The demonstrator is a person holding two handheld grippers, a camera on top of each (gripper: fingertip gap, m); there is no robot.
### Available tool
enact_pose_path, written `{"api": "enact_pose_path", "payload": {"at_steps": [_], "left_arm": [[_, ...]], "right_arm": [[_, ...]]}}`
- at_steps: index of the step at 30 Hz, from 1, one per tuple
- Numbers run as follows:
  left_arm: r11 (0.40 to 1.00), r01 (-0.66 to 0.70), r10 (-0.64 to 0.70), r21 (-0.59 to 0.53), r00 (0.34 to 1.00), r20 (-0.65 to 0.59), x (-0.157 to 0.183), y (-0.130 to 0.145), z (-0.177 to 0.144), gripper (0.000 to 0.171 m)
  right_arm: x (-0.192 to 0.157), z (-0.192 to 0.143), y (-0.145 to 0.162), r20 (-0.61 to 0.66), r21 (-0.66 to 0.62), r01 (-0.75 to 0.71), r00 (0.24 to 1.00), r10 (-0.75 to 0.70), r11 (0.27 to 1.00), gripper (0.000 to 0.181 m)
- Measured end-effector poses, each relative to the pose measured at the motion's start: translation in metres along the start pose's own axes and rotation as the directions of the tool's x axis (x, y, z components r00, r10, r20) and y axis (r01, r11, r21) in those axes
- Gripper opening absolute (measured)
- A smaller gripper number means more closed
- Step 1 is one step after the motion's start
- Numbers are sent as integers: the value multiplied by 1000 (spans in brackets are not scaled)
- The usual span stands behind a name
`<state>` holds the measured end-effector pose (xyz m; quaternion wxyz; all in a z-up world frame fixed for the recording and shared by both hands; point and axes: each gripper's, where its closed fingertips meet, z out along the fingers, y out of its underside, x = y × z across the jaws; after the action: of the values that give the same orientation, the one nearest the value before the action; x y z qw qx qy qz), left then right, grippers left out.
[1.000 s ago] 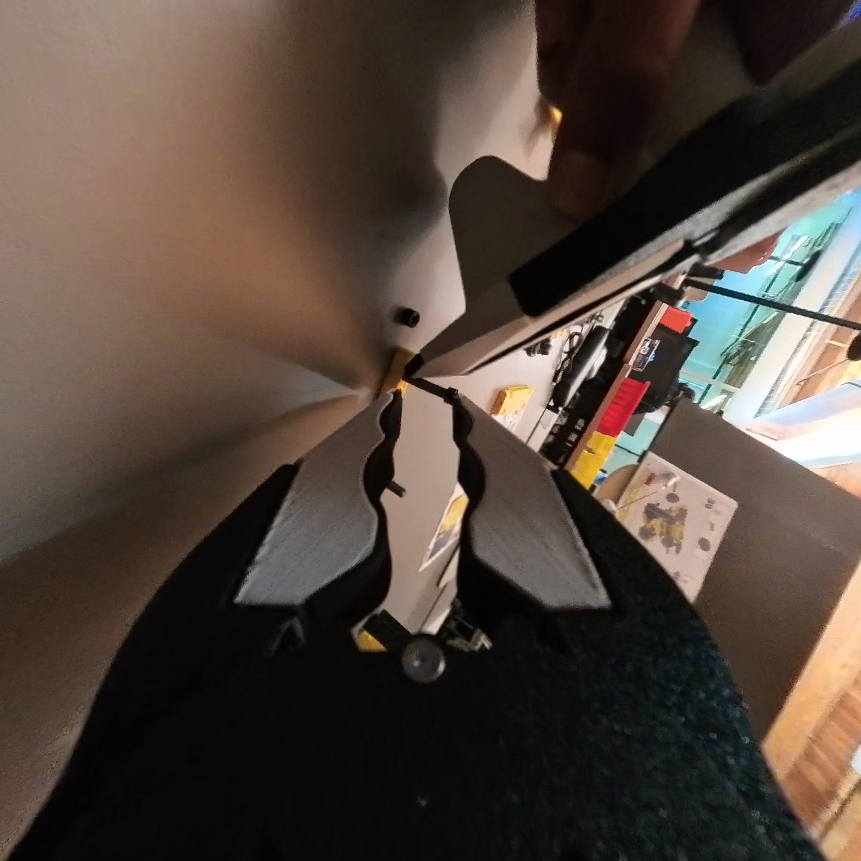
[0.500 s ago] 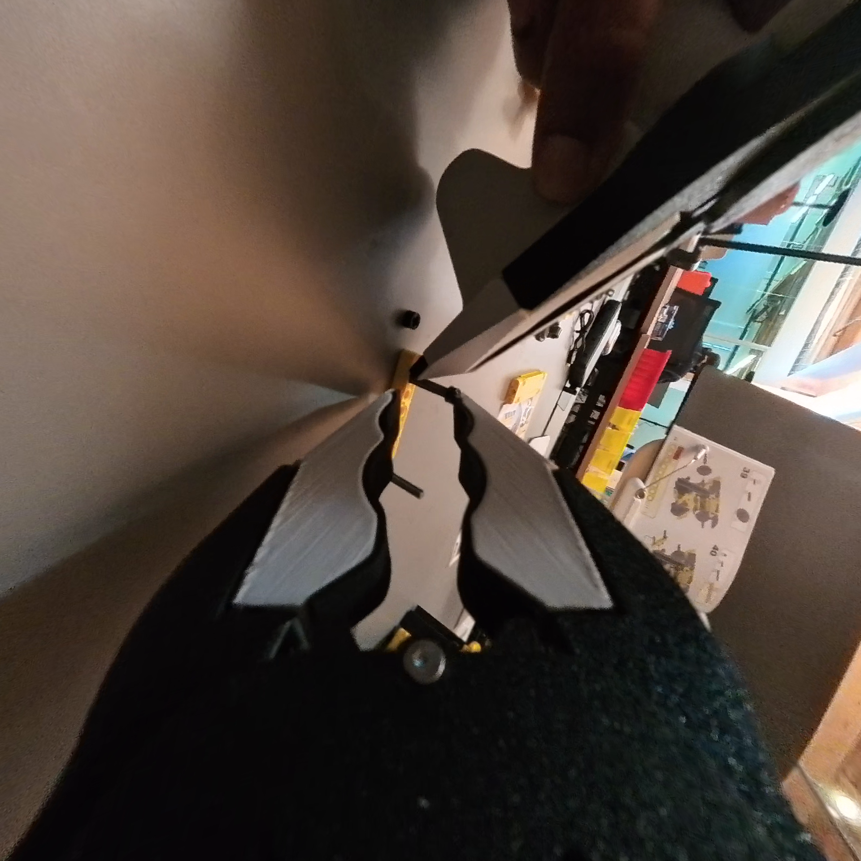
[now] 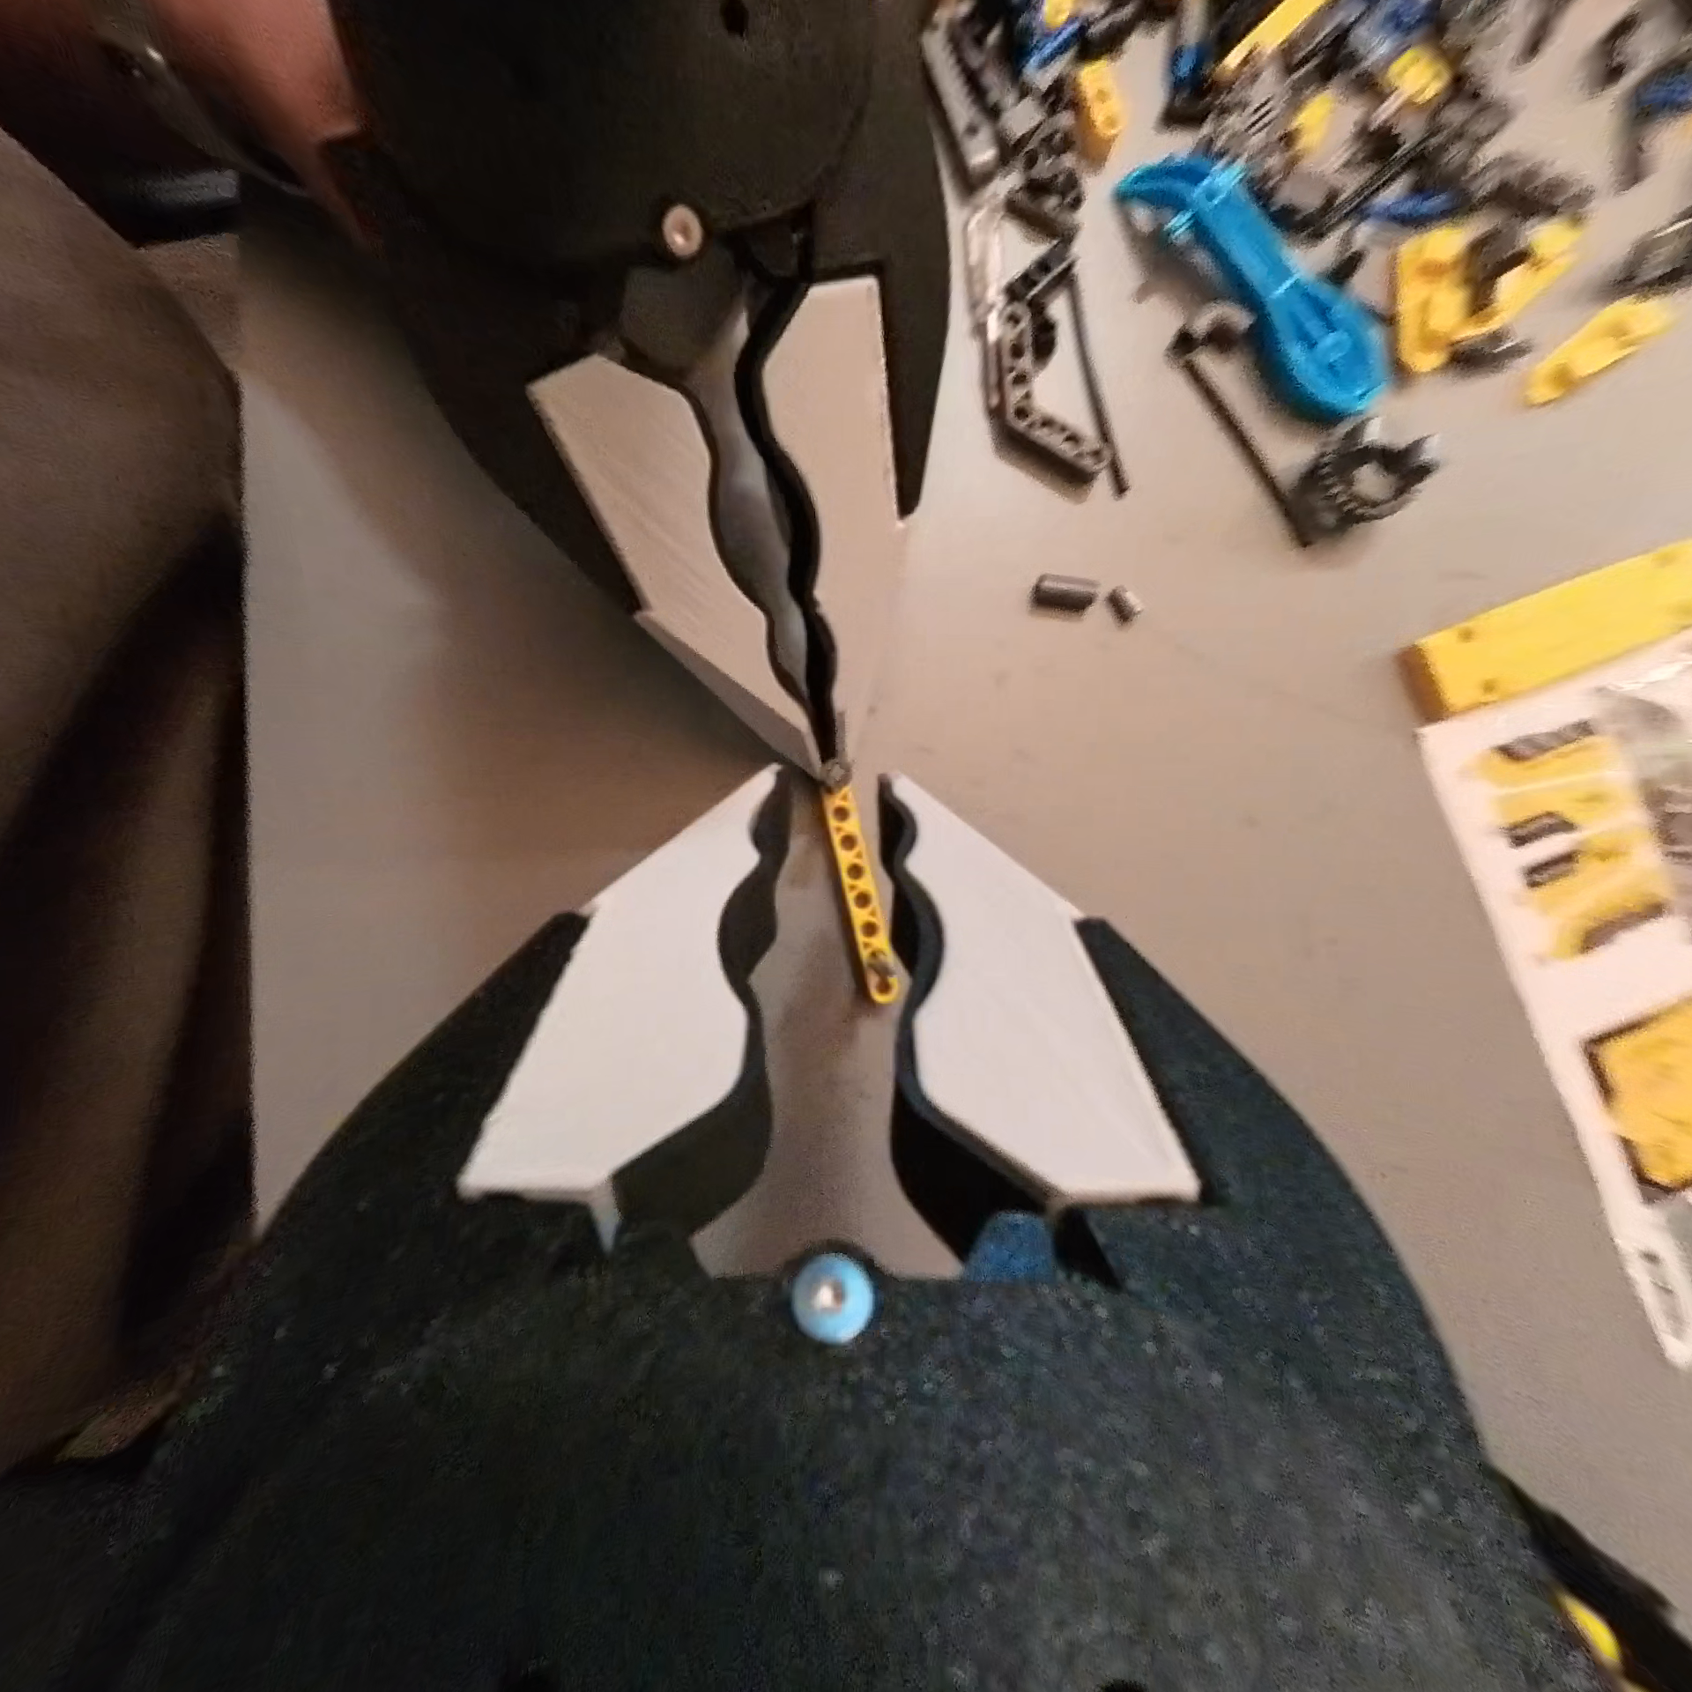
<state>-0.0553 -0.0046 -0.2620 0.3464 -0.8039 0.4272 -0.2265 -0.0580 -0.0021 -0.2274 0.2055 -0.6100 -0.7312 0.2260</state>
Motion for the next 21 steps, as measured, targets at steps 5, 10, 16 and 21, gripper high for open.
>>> {"api": "enact_pose_path", "payload": {"at_steps": [5, 10, 16, 21], "left_arm": [[1000, -1, 1, 0, 1000, 1, 0, 0, 0, 0], [1000, -5, 5, 0, 1000, 4, 0, 0, 0, 0], [1000, -2, 2, 0, 1000, 1, 0, 0, 0, 0], [1000, 0, 0, 0, 1000, -1, 0, 0, 0, 0]], "right_arm": [[1, 14, 12, 83, -156, -39, 995, 52, 987, 20], [2, 11, 5, 39, -166, 45, 998, -39, 985, 6], [2, 12, 3, 44, -188, 80, 996, -73, 979, 1], [4, 11, 3, 40, -204, 89, 996, -82, 975, 6]]}}
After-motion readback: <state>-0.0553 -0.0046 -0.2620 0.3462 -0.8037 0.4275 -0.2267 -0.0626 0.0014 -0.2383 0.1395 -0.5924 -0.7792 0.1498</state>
